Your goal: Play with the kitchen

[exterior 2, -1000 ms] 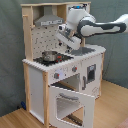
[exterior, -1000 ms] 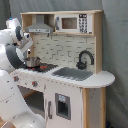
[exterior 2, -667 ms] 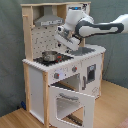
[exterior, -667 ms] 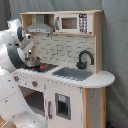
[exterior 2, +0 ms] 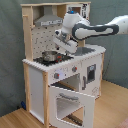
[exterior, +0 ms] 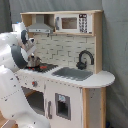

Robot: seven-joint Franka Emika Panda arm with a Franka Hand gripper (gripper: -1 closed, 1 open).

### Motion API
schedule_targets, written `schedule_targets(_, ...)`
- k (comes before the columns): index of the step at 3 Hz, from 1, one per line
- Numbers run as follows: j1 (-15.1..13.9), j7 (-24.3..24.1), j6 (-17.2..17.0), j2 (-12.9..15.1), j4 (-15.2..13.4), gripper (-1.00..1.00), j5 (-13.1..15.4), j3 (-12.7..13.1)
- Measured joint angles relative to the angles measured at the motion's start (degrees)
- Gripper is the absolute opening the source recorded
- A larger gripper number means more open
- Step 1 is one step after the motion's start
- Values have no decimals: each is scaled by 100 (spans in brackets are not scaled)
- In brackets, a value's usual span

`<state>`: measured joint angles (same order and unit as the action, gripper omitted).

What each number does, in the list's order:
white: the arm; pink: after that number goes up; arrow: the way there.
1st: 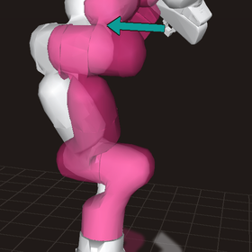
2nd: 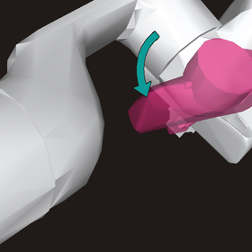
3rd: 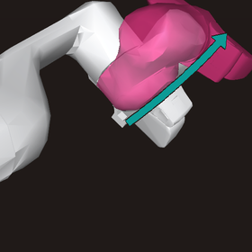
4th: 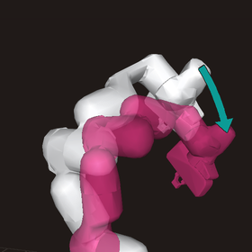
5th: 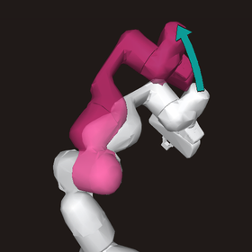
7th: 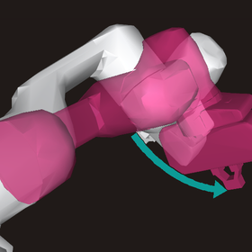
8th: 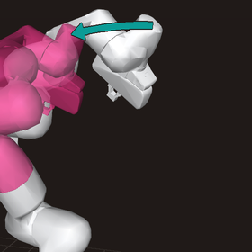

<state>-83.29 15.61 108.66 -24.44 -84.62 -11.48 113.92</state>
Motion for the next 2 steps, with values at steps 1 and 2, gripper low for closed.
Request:
schedule_targets(1,-411,120,-2,-10,59,100,-33,380)
schedule_targets(2,-835,292,-95,-72,292,100,-99,739)
